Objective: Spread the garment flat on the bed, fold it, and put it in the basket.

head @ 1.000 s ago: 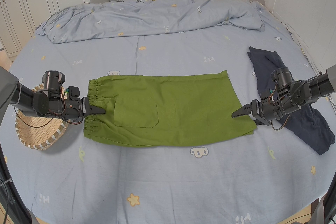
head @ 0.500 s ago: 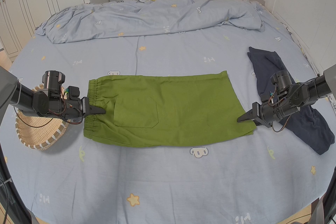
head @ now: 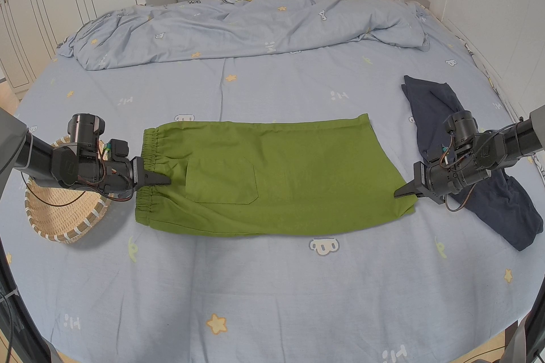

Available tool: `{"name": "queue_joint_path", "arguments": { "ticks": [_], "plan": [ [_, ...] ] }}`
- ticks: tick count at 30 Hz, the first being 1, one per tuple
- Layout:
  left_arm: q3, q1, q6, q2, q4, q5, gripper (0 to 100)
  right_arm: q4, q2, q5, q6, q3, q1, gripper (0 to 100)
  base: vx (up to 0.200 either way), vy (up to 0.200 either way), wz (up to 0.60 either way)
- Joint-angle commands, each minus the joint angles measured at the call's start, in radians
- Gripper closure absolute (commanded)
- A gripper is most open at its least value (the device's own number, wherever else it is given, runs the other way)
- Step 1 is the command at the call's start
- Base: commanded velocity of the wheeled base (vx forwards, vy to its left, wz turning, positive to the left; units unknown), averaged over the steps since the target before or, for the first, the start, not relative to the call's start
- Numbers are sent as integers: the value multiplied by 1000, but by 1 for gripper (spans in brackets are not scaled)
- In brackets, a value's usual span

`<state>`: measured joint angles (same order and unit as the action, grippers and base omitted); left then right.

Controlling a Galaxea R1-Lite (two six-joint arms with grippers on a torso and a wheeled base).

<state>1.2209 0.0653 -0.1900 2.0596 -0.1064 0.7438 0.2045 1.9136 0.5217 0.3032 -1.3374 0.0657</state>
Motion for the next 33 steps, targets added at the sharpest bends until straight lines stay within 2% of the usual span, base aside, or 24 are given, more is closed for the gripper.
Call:
{"name": "queue_joint_path", "arguments": {
  "ticks": [1,4,10,11,15,17,20,21,25,33],
  "plan": [
    [0,4,-3,-50,48,-1,100,43,-94,0,-1,9,-4,100,0,0,0],
    [-12,4,-2,-108,152,-3,100,135,-174,-2,-3,14,-6,100,0,0,0],
    [-67,5,1,-133,152,-3,100,167,-225,-3,-9,73,-17,100,0,0,0],
    [-156,8,9,-180,154,-6,100,162,-286,-3,-22,184,-20,100,0,0,0],
    [-267,11,24,-222,154,-11,100,158,-357,-3,-41,319,-23,100,0,0,0],
    [-365,14,41,-254,151,-12,100,133,-416,-3,-56,448,-32,100,0,0,0],
    [-425,13,41,-274,151,-12,100,95,-464,-3,-56,557,-26,100,0,0,0],
    [-483,8,43,-288,151,-14,100,27,-508,-3,-58,676,-20,100,0,0,0],
    [-575,8,66,-314,140,-17,100,-68,-576,-5,-52,810,-23,100,0,0,0],
    [-669,10,76,-306,59,-20,100,-83,-613,3,-50,945,-32,100,0,0,0]
  ]
}}
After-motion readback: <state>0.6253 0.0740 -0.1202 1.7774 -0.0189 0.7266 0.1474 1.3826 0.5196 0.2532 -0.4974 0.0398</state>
